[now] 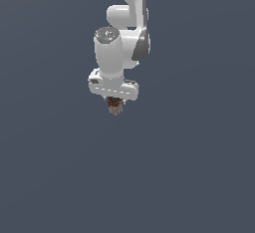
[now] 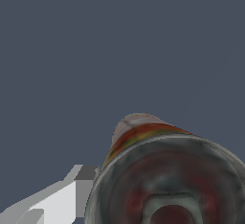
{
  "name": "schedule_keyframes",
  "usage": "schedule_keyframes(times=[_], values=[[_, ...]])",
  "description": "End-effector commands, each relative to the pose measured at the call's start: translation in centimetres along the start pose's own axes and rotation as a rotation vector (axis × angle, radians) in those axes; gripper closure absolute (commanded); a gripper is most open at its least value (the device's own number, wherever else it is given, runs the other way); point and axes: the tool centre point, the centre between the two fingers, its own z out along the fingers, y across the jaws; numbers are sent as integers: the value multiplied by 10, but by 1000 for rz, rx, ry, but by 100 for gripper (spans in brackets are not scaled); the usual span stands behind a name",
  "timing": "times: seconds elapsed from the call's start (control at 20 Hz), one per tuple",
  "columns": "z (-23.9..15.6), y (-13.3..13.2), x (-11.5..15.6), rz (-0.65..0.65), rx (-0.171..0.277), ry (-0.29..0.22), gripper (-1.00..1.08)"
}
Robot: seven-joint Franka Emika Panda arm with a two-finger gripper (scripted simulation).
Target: Pick up the object and move it to a goal position.
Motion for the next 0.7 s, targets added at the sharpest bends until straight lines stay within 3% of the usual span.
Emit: schedule_keyframes(times=[0.0, 0.65], values=[[-25, 1, 3, 0, 0, 4, 108], [-95, 3, 14, 0, 0, 4, 108]])
